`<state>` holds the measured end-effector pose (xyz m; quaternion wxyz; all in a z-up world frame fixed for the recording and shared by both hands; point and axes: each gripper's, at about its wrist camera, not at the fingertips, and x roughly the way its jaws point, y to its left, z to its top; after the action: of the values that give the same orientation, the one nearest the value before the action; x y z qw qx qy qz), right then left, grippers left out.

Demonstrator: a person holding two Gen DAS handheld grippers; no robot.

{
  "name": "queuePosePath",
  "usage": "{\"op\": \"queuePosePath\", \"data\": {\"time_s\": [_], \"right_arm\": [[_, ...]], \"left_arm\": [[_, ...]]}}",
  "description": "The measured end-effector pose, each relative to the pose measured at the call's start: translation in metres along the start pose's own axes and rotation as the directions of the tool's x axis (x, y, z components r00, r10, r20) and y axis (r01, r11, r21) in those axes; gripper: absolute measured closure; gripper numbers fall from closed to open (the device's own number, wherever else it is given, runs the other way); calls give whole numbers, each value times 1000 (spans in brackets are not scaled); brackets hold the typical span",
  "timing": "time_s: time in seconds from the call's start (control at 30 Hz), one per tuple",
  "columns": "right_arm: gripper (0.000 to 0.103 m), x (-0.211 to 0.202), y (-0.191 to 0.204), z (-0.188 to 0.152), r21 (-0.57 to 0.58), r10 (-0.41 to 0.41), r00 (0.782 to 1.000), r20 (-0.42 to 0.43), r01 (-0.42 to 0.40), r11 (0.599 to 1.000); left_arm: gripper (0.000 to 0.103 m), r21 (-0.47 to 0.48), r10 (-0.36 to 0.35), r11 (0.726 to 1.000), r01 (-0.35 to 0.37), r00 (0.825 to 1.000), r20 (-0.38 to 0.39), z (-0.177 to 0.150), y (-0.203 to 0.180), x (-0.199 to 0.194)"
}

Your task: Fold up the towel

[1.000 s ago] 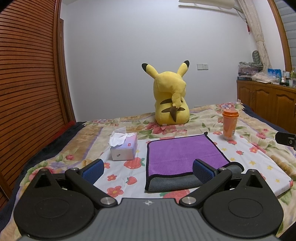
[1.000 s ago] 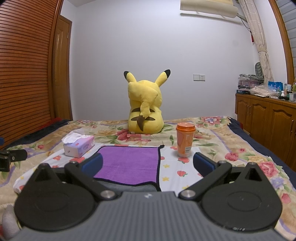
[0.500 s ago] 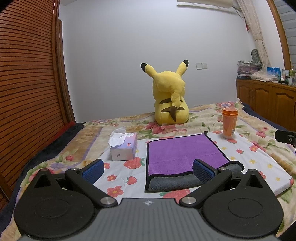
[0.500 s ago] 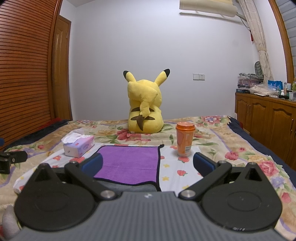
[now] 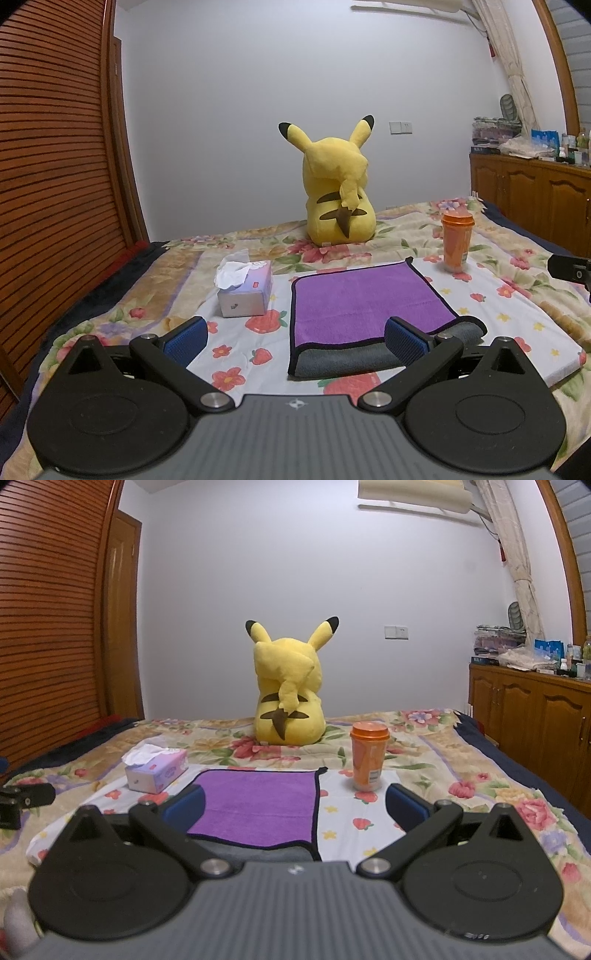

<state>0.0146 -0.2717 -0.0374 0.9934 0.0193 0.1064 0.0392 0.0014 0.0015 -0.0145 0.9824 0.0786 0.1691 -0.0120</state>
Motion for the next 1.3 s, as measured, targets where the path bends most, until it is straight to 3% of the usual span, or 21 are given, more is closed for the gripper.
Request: {"op": "queuePosePath", "data": {"time_s": [0.67,1.3], "right_arm": [[0,23,10,0,-42,31,999,-35,-33,999],[0,66,11,-3,-62,49,993,-112,-56,996]], "left_arm": [[0,12,-37,999,38,993,-113,5,-4,29],[0,12,-83,996,86,984,-155,13,1,71]]}}
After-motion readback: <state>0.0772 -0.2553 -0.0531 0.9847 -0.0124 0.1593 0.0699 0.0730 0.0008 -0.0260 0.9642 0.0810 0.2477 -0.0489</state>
